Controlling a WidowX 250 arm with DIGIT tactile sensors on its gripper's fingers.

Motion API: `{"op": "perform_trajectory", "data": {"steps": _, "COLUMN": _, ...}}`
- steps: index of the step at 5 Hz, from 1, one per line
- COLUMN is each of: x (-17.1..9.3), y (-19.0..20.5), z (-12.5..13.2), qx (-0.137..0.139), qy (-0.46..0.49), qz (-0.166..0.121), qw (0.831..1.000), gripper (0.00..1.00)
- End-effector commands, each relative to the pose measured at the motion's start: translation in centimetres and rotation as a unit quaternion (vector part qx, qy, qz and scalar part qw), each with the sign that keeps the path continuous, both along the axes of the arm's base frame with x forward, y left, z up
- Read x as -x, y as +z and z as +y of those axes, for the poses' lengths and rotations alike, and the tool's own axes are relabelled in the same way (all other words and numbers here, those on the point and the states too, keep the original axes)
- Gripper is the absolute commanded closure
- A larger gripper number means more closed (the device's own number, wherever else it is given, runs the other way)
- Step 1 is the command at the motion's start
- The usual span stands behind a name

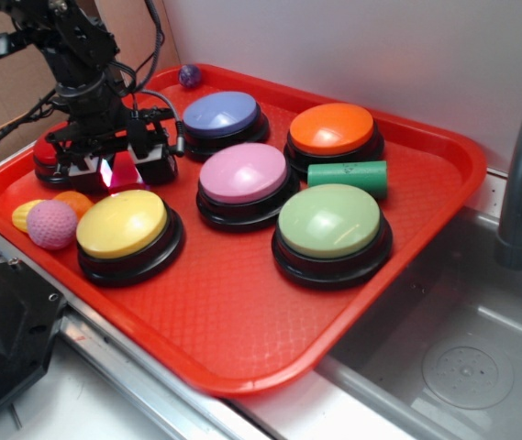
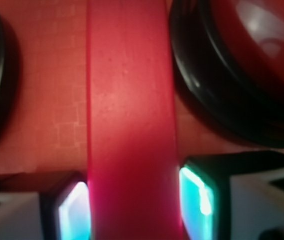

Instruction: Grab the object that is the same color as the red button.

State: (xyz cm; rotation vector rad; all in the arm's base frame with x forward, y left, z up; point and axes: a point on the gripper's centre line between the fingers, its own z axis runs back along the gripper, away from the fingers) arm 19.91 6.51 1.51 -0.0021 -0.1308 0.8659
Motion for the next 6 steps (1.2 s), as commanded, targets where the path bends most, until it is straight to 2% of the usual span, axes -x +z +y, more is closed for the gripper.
{"op": "perform_trajectory", "data": {"steps": 1, "x": 0.0, "y": 4.0, "z": -0.8, "qx": -0.020, "qy": -0.091, "qz": -0.006, "qw": 0.996, "gripper": 1.00}}
{"op": "perform_trajectory", "data": {"steps": 2, "x": 0.0, "y": 8.2, "z": -2.7, "qx": -0.020, "qy": -0.184, "qz": 0.005, "qw": 0.983, "gripper": 1.00}}
{"op": "perform_trajectory", "data": {"steps": 3, "x": 0.2, "y": 10.9, "z": -4.1, "qx": -0.017, "qy": -0.270, "qz": 0.011, "qw": 0.963, "gripper": 1.00}}
{"op": "perform_trajectory", "data": {"steps": 4, "x": 0.8, "y": 13.1, "z": -6.5, "qx": -0.012, "qy": -0.357, "qz": -0.007, "qw": 0.934, "gripper": 1.00}}
{"op": "perform_trajectory", "data": {"steps": 5, "x": 2.2, "y": 13.8, "z": -8.5, "qx": -0.009, "qy": -0.395, "qz": -0.029, "qw": 0.918, "gripper": 1.00}}
{"op": "perform_trajectory", "data": {"steps": 6, "x": 2.8, "y": 14.2, "z": -8.0, "qx": -0.003, "qy": -0.396, "qz": -0.040, "qw": 0.917, "gripper": 1.00}}
